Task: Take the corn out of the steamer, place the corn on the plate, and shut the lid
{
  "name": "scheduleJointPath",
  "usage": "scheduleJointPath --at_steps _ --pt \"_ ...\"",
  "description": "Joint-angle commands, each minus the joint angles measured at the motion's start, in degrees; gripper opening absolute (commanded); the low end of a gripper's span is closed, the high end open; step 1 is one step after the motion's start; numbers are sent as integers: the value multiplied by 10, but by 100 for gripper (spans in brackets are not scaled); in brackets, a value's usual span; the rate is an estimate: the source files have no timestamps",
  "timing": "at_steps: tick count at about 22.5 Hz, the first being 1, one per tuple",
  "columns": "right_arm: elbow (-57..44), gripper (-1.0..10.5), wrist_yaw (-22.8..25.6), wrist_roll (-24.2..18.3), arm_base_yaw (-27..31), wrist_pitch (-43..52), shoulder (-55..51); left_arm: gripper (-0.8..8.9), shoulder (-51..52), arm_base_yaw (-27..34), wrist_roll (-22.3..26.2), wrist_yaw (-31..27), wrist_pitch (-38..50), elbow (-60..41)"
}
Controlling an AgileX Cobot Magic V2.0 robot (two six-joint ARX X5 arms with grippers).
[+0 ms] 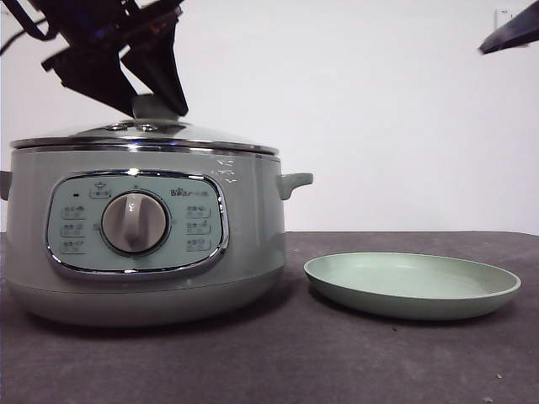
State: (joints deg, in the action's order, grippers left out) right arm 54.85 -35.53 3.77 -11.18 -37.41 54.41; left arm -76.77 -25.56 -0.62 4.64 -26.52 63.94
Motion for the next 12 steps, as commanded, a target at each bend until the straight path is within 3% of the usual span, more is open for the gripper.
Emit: scheduleJointPath --at_steps 1,6,12 --pt "2 433 0 14 -30 11 23 -9 47 2 9 -39 14 3" --pt "24 401 11 18 -103 28 83 -9 119 2 7 -86 12 3" --pt "107 405 105 10 -205 25 184 -9 224 2 7 -158 -7 3"
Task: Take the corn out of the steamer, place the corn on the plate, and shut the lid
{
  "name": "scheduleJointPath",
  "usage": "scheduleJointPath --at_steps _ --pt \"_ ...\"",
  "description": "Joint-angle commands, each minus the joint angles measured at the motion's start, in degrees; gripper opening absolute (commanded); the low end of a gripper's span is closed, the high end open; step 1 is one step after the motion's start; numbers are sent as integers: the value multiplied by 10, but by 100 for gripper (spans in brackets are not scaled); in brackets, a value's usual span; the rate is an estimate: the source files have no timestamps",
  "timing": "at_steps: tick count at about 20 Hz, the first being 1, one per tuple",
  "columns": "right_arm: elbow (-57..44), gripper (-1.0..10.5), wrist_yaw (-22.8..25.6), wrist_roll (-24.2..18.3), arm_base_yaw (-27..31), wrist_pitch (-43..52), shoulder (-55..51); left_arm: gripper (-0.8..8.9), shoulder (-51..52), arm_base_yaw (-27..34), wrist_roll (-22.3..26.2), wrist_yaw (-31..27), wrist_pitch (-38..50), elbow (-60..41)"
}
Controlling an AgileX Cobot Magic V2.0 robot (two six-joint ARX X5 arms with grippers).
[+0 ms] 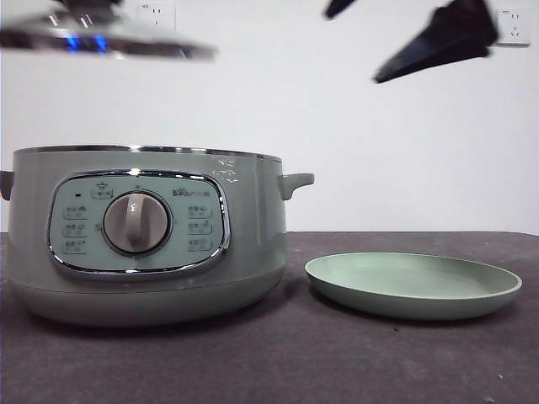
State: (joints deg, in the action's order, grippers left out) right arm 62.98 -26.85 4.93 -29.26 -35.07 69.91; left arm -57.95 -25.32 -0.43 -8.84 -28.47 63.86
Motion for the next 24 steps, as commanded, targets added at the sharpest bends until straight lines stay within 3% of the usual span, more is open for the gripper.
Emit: scheduleJointPath --at_steps 1,7,10,12,14,22,24 --pt "49 405 33 -8 -40 -3 53 -9 56 -1 5 -34 6 4" --pt "219 405 156 -51 -127 -63 224 -9 153 -1 7 -120 -47 4" --pt "312 405 185 -76 -152 -99 318 -9 177 -1 7 -164 -90 4" --pt "360 405 192 -86 -165 -111 372 -9 183 -1 7 -172 -105 4" --pt "403 405 228 -104 -179 -132 428 -9 185 -1 7 -173 -113 4" --pt "445 396 238 -125 -197 -130 540 -9 185 -1 6 -179 -115 4" --pt "445 251 238 -125 -197 -124 542 -9 185 -1 7 -179 -115 4"
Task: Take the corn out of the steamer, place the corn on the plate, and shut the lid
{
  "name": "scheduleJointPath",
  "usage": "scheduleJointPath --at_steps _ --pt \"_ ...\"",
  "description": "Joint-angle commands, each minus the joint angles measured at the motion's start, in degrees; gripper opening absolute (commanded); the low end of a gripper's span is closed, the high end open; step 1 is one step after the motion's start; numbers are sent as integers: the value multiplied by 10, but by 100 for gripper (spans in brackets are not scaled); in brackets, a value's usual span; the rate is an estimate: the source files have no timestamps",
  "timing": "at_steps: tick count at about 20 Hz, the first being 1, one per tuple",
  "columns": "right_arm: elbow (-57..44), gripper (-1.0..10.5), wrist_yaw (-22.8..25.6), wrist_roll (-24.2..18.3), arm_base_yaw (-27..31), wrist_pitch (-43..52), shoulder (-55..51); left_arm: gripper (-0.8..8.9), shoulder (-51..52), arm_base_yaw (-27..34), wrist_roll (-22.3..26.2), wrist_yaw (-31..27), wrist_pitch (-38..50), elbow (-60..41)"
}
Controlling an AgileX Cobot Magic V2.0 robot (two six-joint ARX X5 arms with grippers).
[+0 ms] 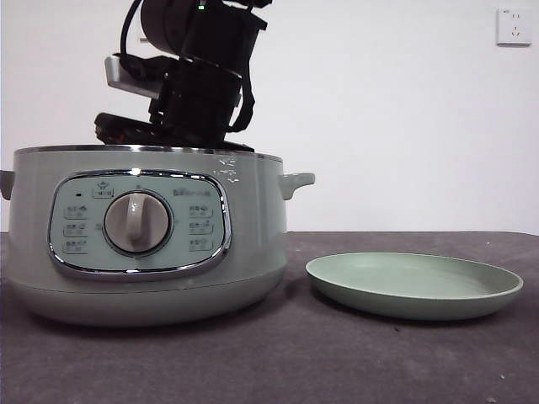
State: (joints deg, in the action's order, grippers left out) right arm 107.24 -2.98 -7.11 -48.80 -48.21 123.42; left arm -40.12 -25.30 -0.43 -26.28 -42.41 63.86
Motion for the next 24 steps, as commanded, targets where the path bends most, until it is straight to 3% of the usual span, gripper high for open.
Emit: scheduleJointPath --at_steps 1,4,10,12,14,18,24 --pt "3 163 0 -5 -1 12 7 -9 7 -1 7 -4 24 4" --pt "3 6 -1 -3 0 4 7 -9 7 -1 6 -4 23 4" --pt "24 -8 11 1 -2 7 -27 -9 7 -1 6 -2 14 4" --pt "26 -8 60 2 2 -4 -83 -9 5 -1 6 -1 16 4" --pt "26 -8 64 2 26 -43 -146 -9 0 -1 5 30 28 4" --pt "26 -8 64 45 97 -160 -230 -9 -19 -2 4 85 63 4" --pt "25 -9 64 70 191 -304 -245 -9 -50 -2 -1 120 88 4"
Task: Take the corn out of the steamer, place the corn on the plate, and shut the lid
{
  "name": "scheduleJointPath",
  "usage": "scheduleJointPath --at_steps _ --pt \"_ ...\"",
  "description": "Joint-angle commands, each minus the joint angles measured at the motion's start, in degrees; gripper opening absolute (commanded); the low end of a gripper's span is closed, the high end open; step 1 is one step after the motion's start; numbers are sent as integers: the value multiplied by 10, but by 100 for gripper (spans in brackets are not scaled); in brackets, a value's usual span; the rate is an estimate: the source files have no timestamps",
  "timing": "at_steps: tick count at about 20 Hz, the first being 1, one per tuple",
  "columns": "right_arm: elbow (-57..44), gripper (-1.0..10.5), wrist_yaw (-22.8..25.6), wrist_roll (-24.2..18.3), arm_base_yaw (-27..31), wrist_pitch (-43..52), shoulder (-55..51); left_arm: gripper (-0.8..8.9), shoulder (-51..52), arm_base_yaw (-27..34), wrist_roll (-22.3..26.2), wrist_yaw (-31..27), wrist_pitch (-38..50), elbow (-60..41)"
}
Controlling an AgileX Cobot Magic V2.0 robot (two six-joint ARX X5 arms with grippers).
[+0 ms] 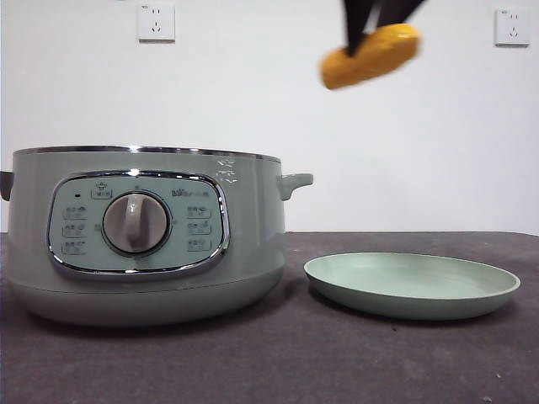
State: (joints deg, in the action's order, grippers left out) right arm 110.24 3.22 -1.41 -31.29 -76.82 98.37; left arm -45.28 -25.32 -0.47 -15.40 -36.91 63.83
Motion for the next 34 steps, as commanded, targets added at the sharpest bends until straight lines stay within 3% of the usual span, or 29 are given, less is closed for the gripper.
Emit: scheduleJointPath --at_steps 1,9,19,25,34 --pt "-9 -9 1 17 27 -18 5 -9 -3 -1 -9 23 35 4" --pt "-127 -10 2 21 54 27 5 -9 -18 -2 -26 52 66 4" --pt "-360 -10 1 22 53 299 5 -9 -33 -2 -26 52 88 4" --pt "-416 -9 0 31 53 382 5 -9 -46 -2 -26 53 91 4" --pt "-424 -2 -4 30 53 382 12 -9 -61 -2 -26 54 104 4"
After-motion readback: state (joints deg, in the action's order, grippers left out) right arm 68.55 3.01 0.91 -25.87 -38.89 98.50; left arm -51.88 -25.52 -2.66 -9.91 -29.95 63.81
